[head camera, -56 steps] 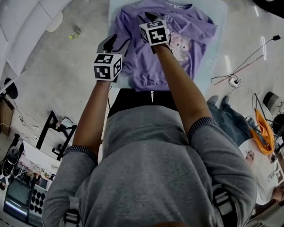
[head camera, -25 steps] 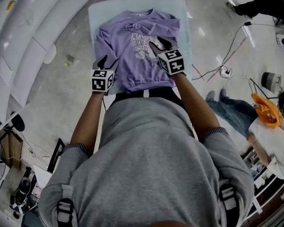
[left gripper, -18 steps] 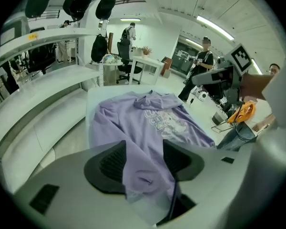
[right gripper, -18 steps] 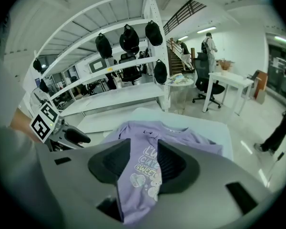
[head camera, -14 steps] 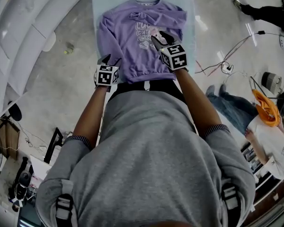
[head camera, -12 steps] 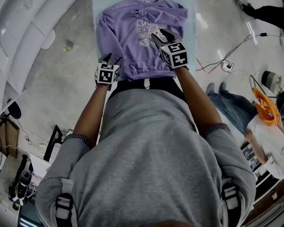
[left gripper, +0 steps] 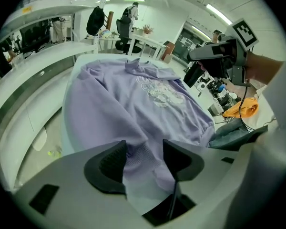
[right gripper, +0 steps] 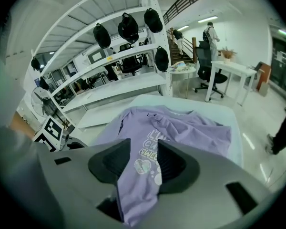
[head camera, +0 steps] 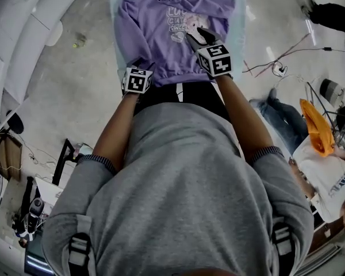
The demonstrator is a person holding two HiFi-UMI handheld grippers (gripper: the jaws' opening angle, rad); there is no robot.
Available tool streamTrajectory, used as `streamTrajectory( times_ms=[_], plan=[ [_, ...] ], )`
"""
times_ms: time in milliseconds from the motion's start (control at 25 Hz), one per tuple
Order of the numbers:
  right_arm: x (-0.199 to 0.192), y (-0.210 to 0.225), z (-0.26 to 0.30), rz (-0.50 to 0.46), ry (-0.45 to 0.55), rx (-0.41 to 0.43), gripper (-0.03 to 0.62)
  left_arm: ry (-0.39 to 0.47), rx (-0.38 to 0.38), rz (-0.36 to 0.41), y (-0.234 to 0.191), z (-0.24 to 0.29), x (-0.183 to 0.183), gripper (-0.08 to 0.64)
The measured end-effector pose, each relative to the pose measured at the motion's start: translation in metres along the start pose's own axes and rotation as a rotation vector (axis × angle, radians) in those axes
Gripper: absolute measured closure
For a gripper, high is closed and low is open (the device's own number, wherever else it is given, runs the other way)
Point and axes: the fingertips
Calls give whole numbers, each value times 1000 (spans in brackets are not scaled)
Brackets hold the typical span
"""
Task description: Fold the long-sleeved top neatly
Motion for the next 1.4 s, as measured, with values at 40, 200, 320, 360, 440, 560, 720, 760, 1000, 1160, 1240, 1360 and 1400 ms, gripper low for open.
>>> streamTrajectory(
  times_ms=[40,200,320,360,440,560,720,760,1000,1160,1240,1360,1400],
  plan=[
    [-4,0,1,1,-6,2,402,-5,2,-6,-1,4,-3,291],
    [-18,0,4,1,-30,8,402,-21,29,-22,-7,14,-10,327],
    [-25,3,5,-3,-43,9,402,5,84,-15,-17,10,-6,477],
    [-26,4,5,-6,-45,10,402,20,96,-11,-19,5,-2,504],
    [-26,5,4,-12,-43,14,402,48,104,-17,-19,-7,5,515],
    [-20,6,2,-17,-35,16,402,111,100,-48,-18,-31,21,517],
    [-6,8,-1,-31,-14,16,402,222,100,-82,-19,-71,56,518],
    [-2,8,-2,-35,-8,17,402,249,101,-84,-19,-81,65,517],
    [24,10,-6,-51,33,14,402,402,128,-45,-21,-141,127,517],
    [41,7,-8,-57,50,5,402,477,149,-3,-31,-179,161,517],
    [46,8,-8,-57,53,-3,402,508,146,6,-35,-191,177,517],
    [52,10,-12,-53,59,-12,402,548,133,18,-34,-204,198,517],
    [53,11,-13,-51,62,-15,402,560,127,23,-31,-207,206,517]
  ],
)
Point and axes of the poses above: the fingertips, and each gripper's own axes: z forward along the fingers, y to its right, x out of its top, and after that the axes turned 14 degrees about -x, right-handed
